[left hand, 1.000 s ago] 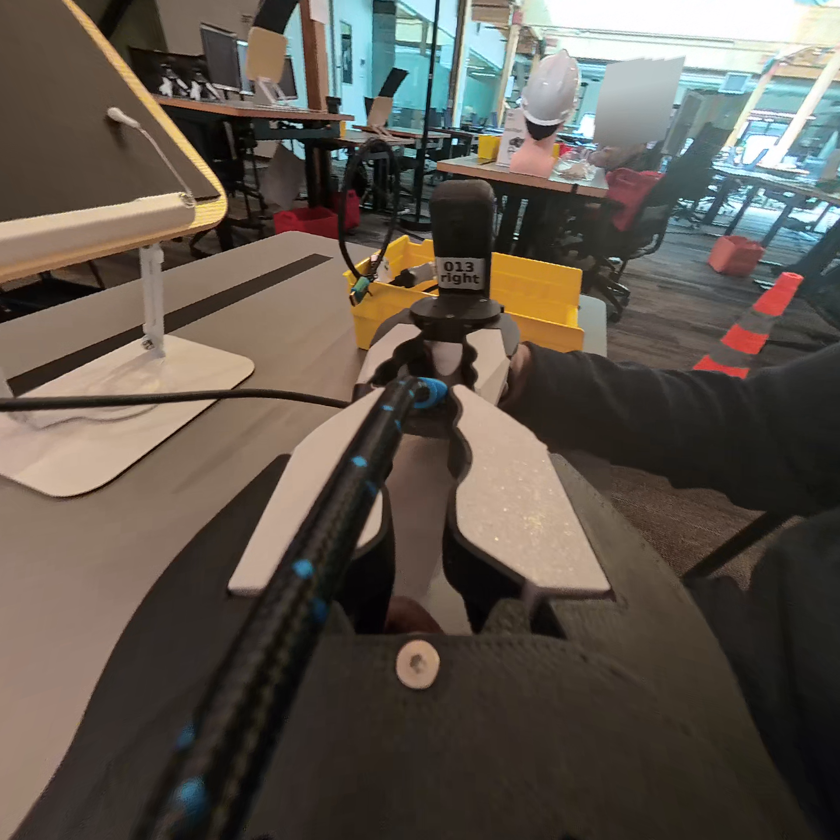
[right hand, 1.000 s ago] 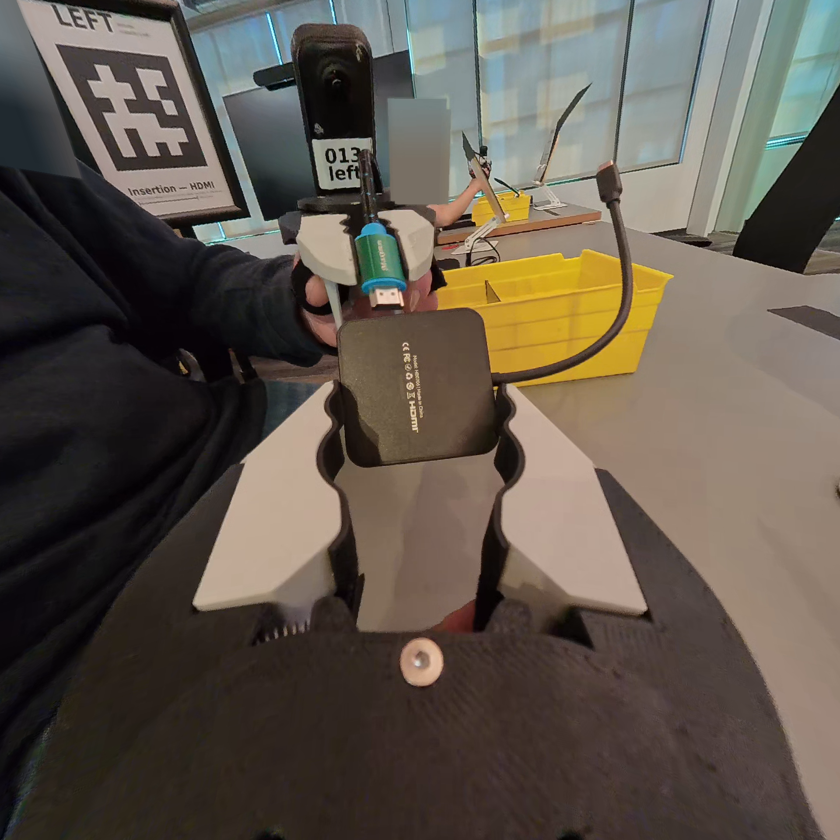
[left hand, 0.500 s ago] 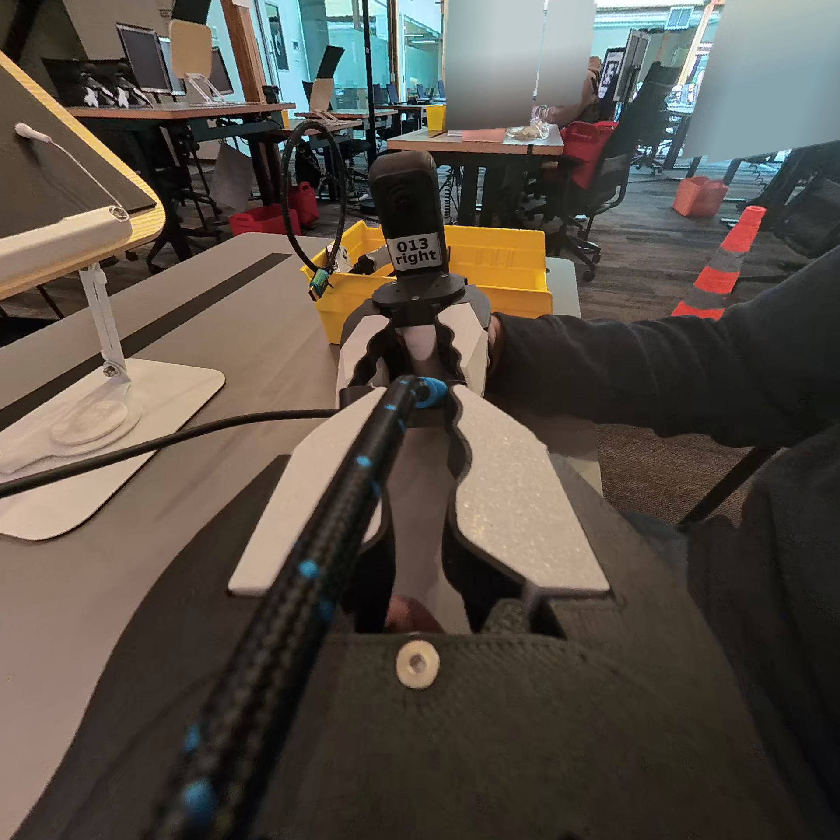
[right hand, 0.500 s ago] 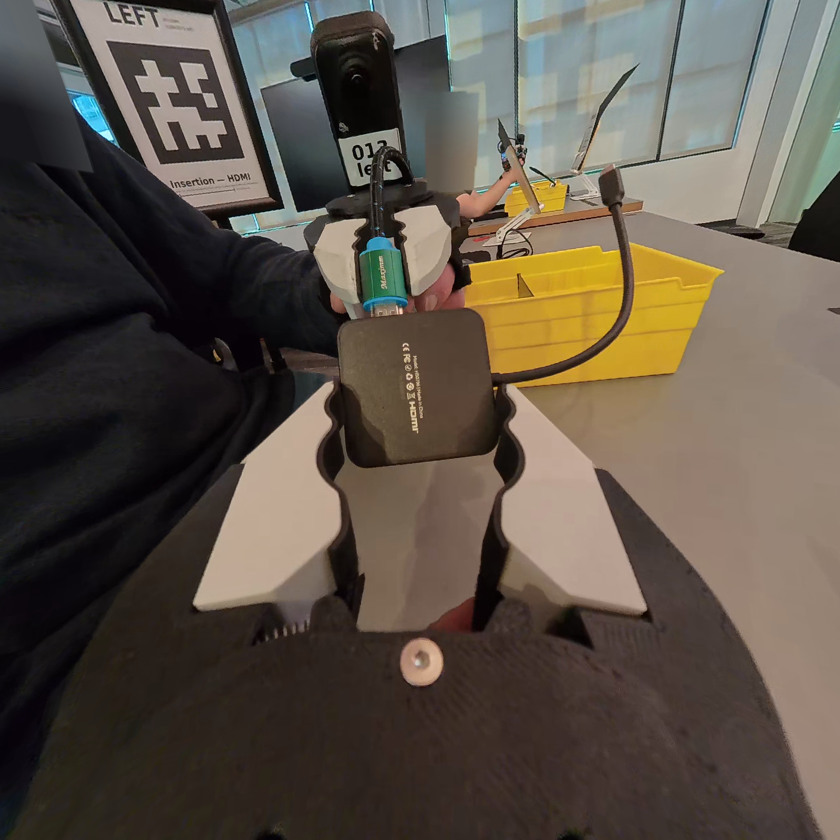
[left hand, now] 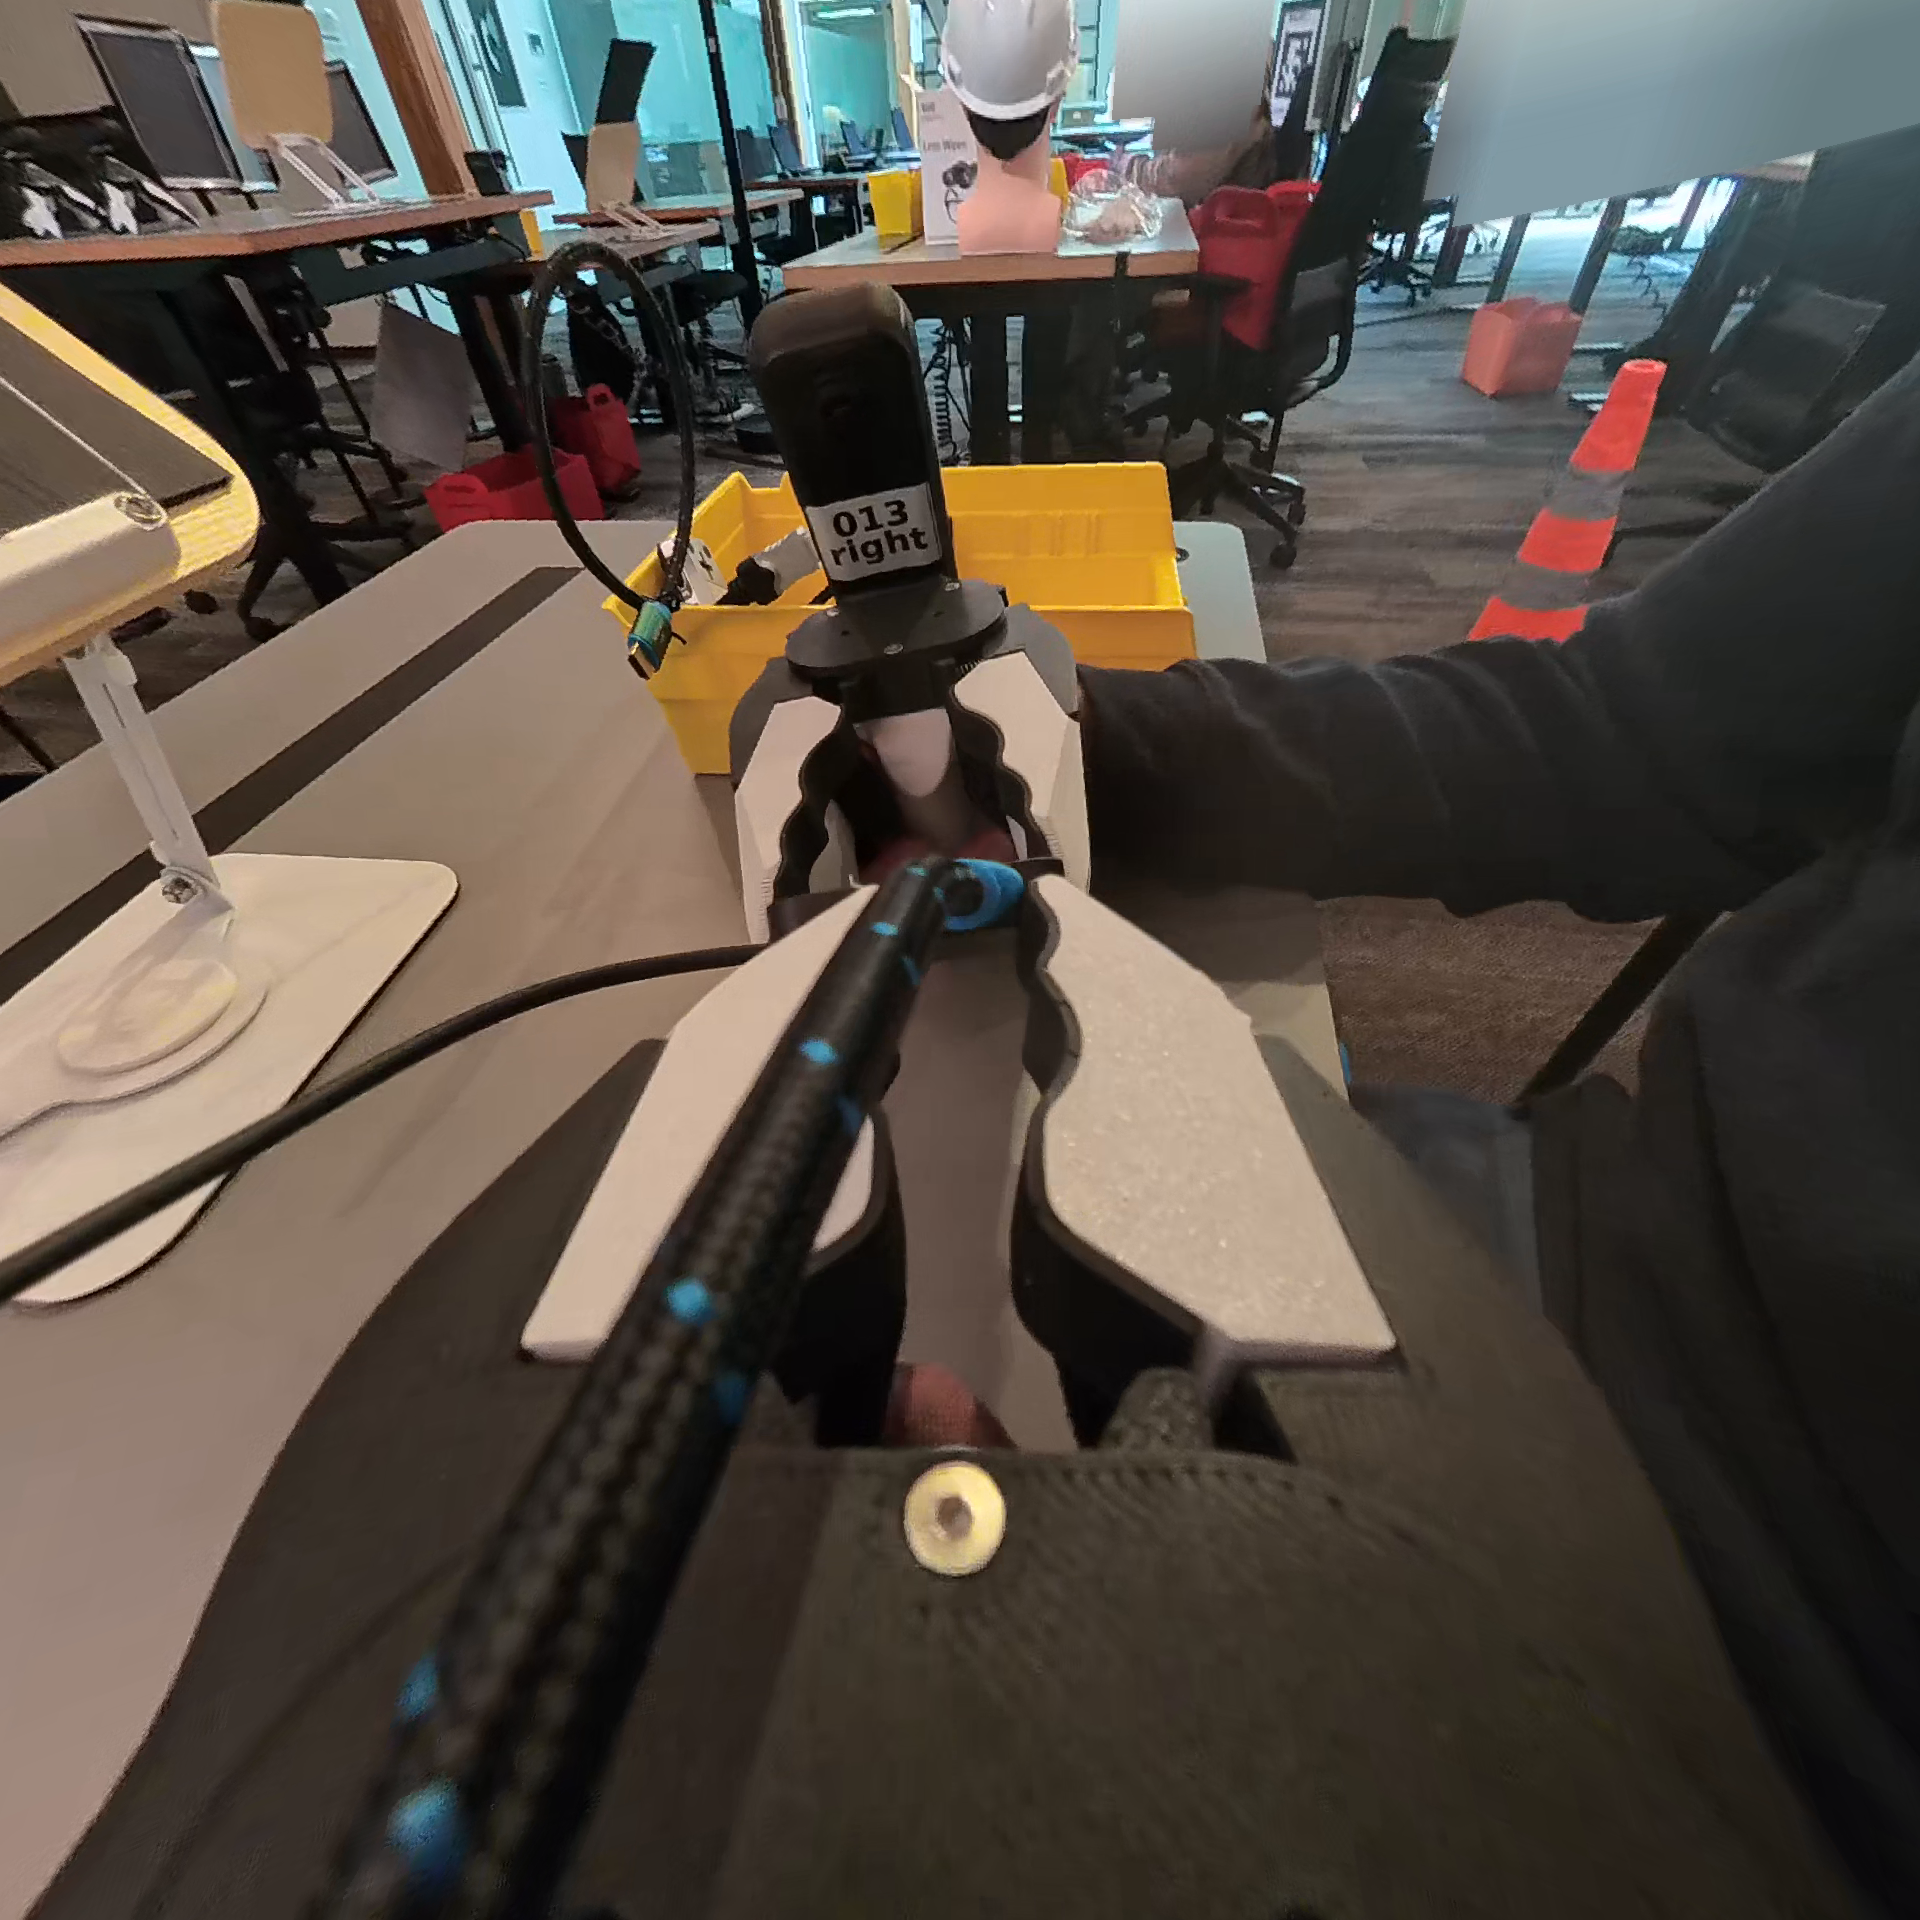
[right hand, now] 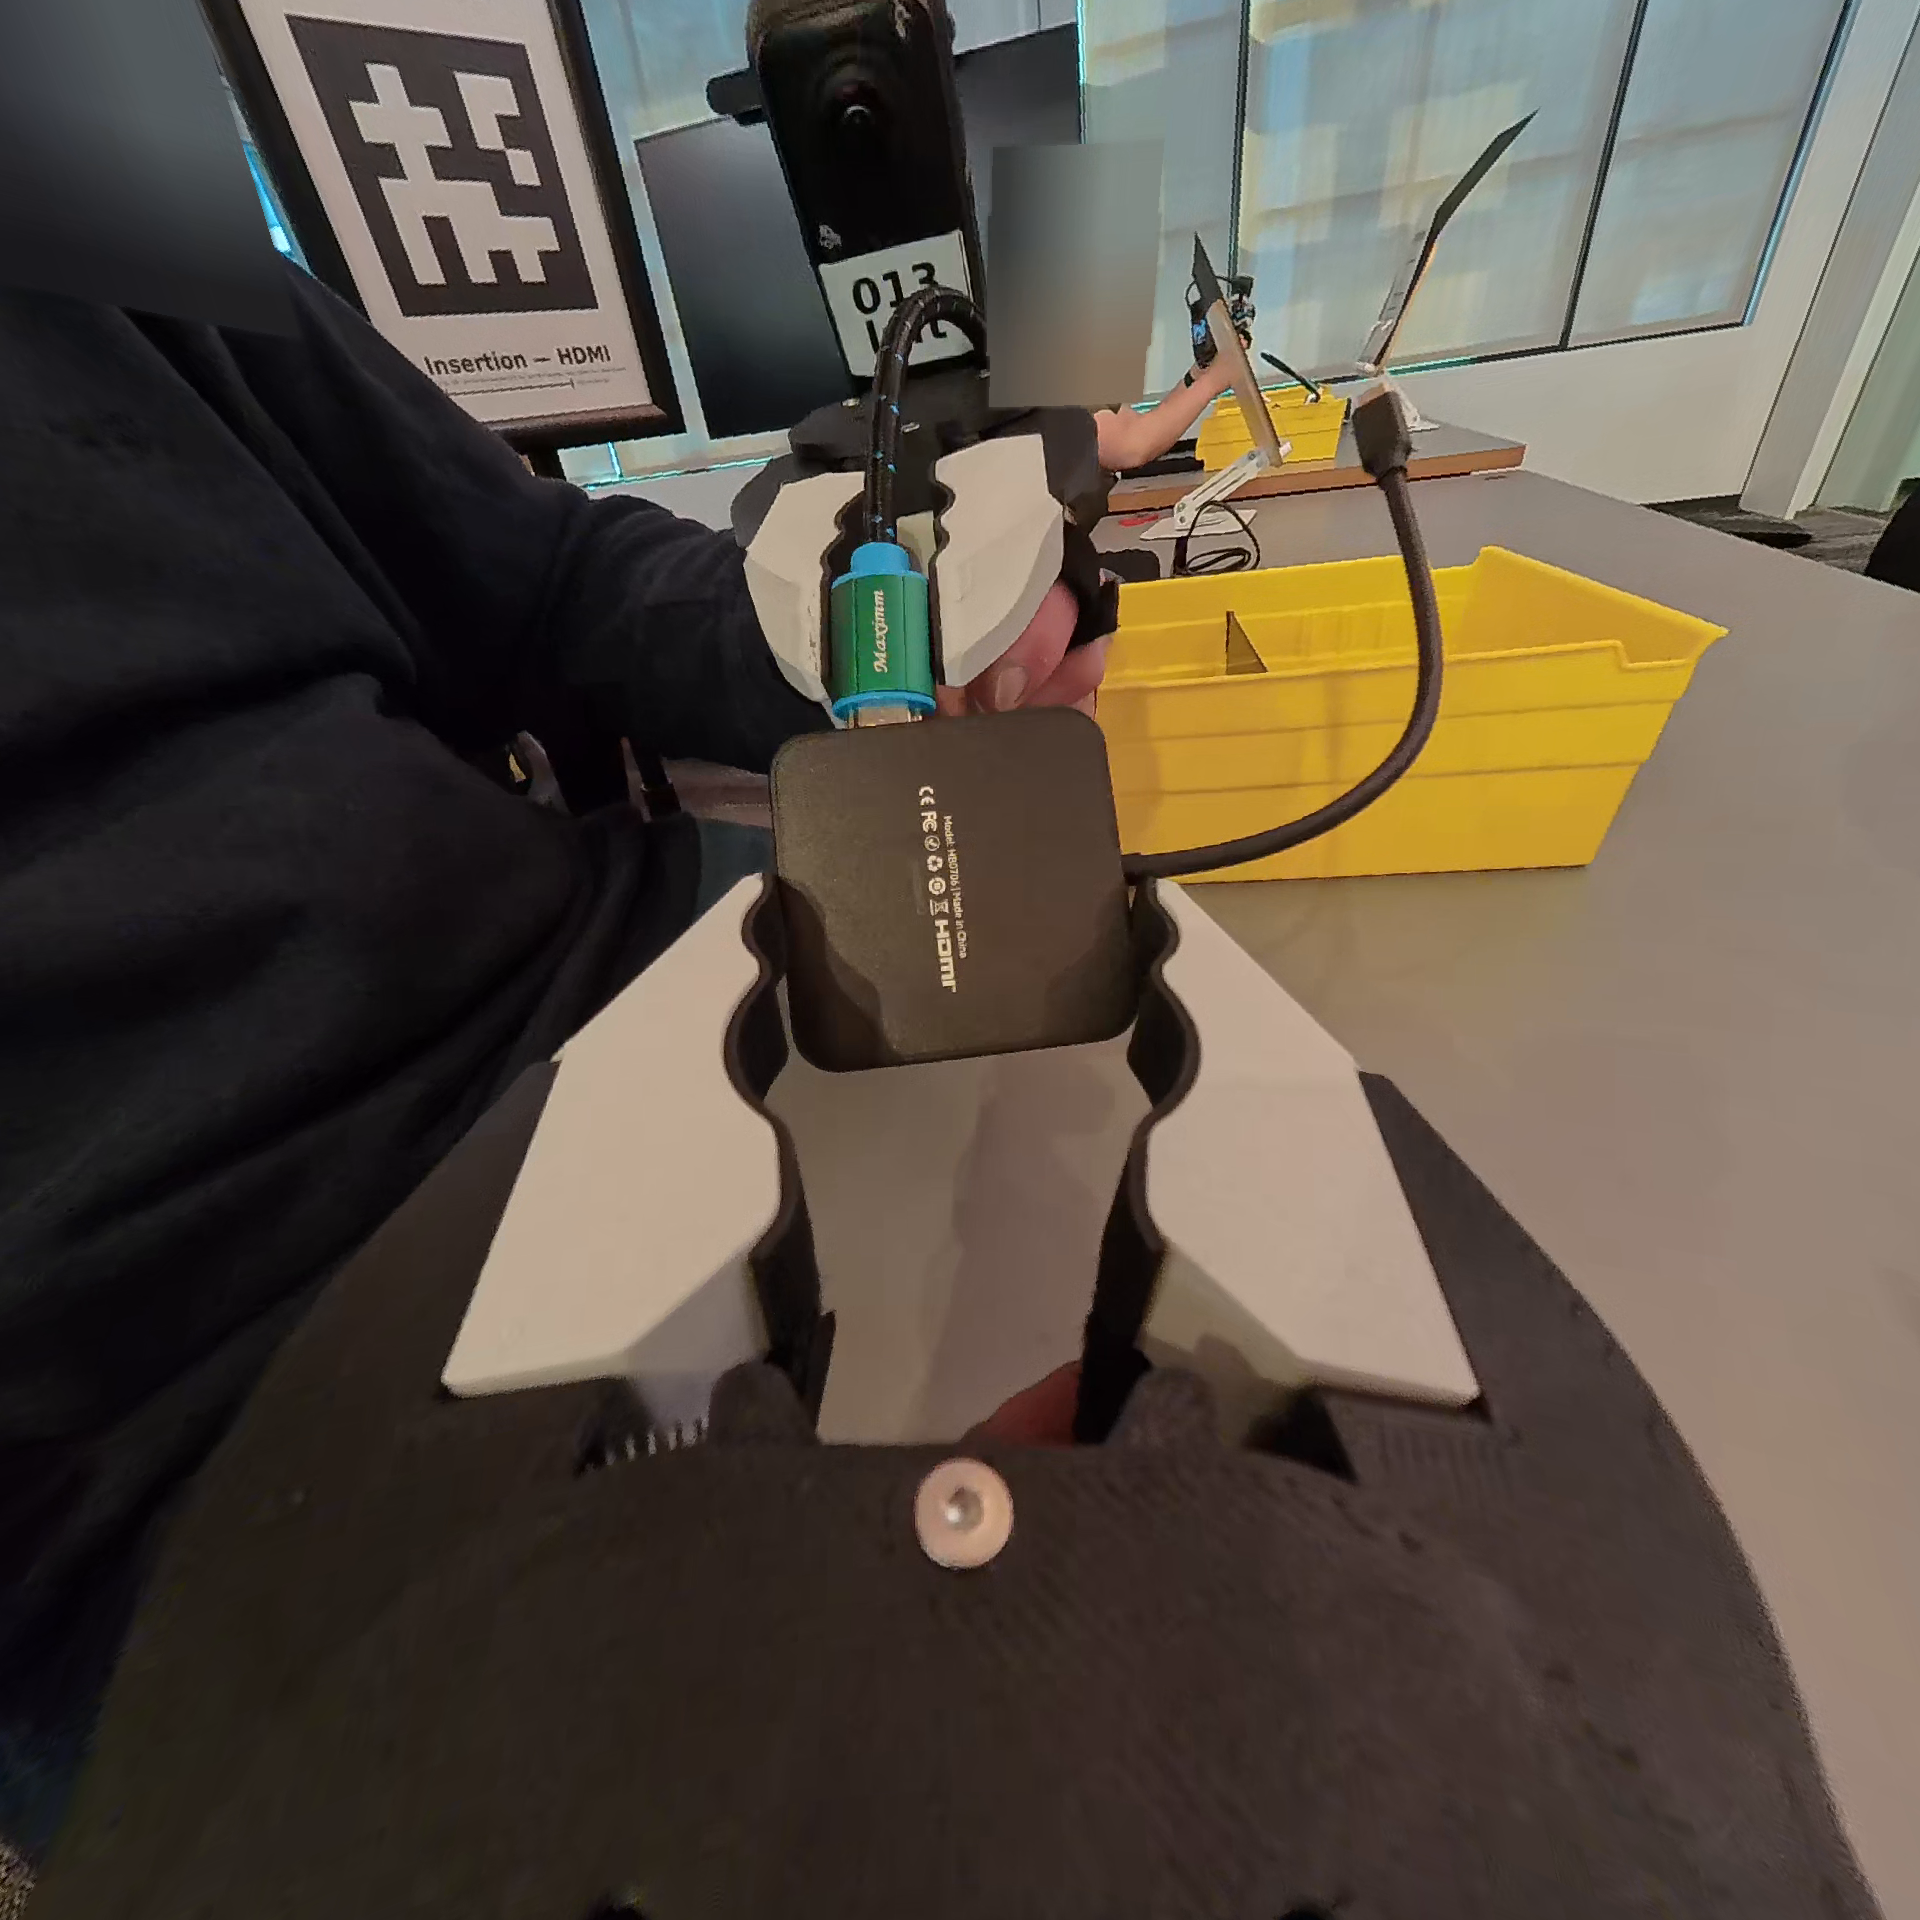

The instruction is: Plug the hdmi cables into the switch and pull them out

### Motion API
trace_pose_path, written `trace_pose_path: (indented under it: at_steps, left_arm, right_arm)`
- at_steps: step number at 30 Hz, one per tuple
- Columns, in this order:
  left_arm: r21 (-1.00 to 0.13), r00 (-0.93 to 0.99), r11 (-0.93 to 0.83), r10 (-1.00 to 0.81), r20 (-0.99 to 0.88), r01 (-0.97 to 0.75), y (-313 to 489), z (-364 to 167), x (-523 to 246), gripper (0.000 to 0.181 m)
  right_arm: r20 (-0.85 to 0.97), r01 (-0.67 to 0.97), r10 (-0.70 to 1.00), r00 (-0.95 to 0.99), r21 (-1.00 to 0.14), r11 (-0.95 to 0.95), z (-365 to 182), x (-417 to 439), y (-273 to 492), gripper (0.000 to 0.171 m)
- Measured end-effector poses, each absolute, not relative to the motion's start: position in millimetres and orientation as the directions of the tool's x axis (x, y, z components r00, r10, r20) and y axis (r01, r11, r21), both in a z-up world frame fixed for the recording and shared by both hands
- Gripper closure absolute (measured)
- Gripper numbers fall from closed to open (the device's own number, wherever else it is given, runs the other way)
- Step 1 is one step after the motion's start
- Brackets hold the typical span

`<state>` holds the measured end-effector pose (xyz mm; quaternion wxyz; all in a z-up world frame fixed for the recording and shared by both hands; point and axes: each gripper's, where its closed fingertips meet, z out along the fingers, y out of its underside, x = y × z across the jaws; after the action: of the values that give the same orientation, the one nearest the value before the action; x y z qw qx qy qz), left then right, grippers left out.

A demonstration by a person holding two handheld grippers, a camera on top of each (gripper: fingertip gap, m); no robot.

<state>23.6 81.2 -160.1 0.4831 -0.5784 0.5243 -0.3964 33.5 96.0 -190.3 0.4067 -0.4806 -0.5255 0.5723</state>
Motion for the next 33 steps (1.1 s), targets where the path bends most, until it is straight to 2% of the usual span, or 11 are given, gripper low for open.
trace_pose_path:
  at_steps: [6, 18, 21, 26, 30, 33]
  left_arm:
    - [-0.964, 0.133, 0.046, -0.988, -0.083, -0.263, 81, -164, 23, 0.161]
    - [-0.983, 0.184, 0.028, -0.981, -0.061, -0.179, 85, -165, 25, 0.161]
    - [-0.976, 0.187, 0.042, -0.979, -0.083, -0.213, 86, -169, 25, 0.161]
    - [-0.985, 0.259, -0.010, -0.965, -0.036, -0.172, 99, -159, 22, 0.160]
    - [-0.989, 0.366, -0.018, -0.930, -0.038, -0.146, 112, -145, 13, 0.132]
    - [-0.992, 0.441, -0.011, -0.896, -0.047, -0.129, 119, -137, 5, 0.128]
  right_arm:
    - [-0.114, 0.062, 0.975, -0.192, -0.993, -0.104, -193, 32, 97, 0.107]
    - [-0.128, 0.049, 0.977, -0.169, -0.991, -0.122, -190, 31, 101, 0.107]
    - [-0.124, 0.060, 0.980, -0.159, -0.991, -0.116, -193, 31, 102, 0.107]
    - [-0.123, 0.010, 0.990, -0.074, -0.992, -0.122, -183, 30, 114, 0.107]
    - [-0.120, -0.038, 0.991, 0.067, -0.992, -0.118, -167, 37, 127, 0.107]
    - [-0.115, -0.040, 0.971, 0.208, -0.993, -0.109, -152, 51, 138, 0.106]
